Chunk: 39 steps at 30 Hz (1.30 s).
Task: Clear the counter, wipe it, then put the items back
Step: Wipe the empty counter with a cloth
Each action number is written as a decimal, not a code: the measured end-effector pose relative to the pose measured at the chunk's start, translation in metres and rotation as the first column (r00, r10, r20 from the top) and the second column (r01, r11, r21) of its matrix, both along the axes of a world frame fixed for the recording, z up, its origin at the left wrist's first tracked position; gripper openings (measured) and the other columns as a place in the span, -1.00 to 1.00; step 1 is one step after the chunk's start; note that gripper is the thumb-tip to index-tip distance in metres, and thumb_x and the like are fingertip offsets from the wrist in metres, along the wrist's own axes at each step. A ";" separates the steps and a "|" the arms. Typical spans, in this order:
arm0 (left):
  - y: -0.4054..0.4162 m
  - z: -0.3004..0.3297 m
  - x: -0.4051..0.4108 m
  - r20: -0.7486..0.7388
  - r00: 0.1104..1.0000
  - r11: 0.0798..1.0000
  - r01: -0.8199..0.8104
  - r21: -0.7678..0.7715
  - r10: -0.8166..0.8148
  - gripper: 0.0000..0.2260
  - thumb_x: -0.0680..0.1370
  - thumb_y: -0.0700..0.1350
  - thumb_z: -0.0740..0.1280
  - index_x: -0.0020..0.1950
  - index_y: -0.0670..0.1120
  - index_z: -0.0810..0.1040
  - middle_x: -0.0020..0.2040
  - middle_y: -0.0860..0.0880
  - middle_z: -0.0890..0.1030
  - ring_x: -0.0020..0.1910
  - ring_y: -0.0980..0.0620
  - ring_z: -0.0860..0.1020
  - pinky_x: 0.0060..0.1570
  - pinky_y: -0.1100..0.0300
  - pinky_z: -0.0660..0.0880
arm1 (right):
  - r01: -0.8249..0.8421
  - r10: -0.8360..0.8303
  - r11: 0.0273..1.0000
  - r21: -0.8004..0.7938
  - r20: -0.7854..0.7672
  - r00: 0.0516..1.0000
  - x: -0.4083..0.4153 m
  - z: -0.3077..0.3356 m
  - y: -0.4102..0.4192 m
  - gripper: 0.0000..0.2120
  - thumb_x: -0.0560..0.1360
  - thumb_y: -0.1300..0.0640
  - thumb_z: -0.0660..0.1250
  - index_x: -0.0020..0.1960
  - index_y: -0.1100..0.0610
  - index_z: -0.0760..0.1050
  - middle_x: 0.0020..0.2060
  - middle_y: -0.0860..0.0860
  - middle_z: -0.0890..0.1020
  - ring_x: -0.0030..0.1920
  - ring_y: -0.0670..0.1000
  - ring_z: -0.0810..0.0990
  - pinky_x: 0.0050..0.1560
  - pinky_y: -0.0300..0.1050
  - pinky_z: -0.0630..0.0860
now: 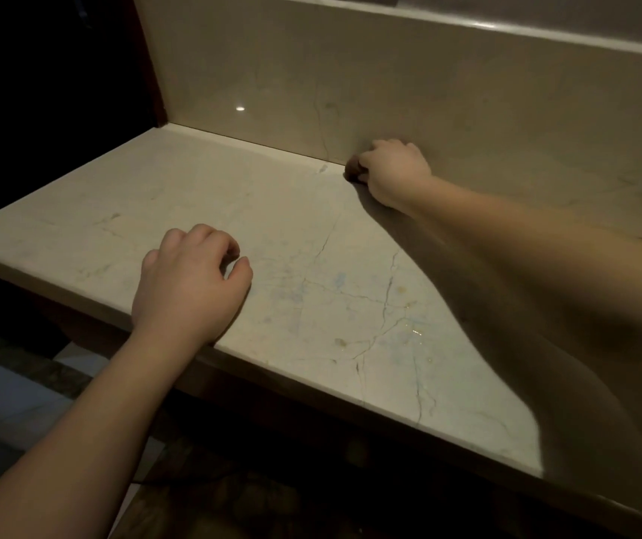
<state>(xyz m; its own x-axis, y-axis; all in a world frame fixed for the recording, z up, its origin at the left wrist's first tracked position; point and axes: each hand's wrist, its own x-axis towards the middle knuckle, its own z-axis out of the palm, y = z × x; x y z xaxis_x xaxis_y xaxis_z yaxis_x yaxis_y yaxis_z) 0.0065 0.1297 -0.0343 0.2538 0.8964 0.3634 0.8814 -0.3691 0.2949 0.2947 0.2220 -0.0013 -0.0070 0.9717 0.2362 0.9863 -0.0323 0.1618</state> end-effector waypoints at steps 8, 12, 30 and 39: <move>0.002 0.000 0.001 0.005 1.000 1.000 -0.002 0.010 0.002 -0.79 0.57 0.04 0.18 0.07 -0.01 0.53 0.08 0.05 0.52 0.01 0.08 0.28 0.02 0.06 0.25 | -0.167 0.161 0.986 -0.026 -0.167 0.973 0.029 -0.003 -0.107 -0.79 0.55 0.02 0.28 -0.04 0.18 0.51 -0.09 0.07 0.50 -0.09 0.12 0.46 -0.22 -0.08 0.24; 0.002 -0.001 0.001 0.004 1.000 1.000 0.005 0.016 -0.006 -0.79 0.57 0.04 0.18 0.08 -0.01 0.52 0.09 0.04 0.51 0.00 0.10 0.26 0.00 0.07 0.23 | -0.142 0.131 0.989 -0.047 -0.190 0.973 0.023 -0.001 -0.083 -0.79 0.54 0.02 0.30 -0.05 0.18 0.49 -0.14 0.05 0.46 -0.12 0.11 0.43 -0.22 -0.07 0.22; 0.001 -0.001 0.000 0.009 1.000 1.000 0.008 0.007 -0.008 -0.80 0.57 0.03 0.19 0.06 -0.01 0.53 0.09 0.04 0.53 0.09 0.01 0.35 0.05 0.03 0.27 | -0.438 0.360 0.888 -0.138 -0.382 0.851 -0.020 0.000 -0.115 -0.82 0.51 0.05 0.36 -0.02 0.17 0.52 -0.09 0.00 0.49 -0.12 -0.02 0.42 -0.16 -0.15 0.25; -0.002 0.002 0.000 0.002 1.000 1.000 0.014 -0.021 -0.014 -0.78 0.57 0.04 0.18 0.09 -0.02 0.52 0.11 0.03 0.52 0.12 -0.02 0.38 0.09 0.00 0.31 | -0.199 0.150 0.972 -0.124 -0.324 0.934 -0.011 0.001 -0.037 -0.82 0.52 0.01 0.31 -0.10 0.13 0.44 -0.19 0.02 0.50 -0.07 0.12 0.48 -0.20 -0.11 0.24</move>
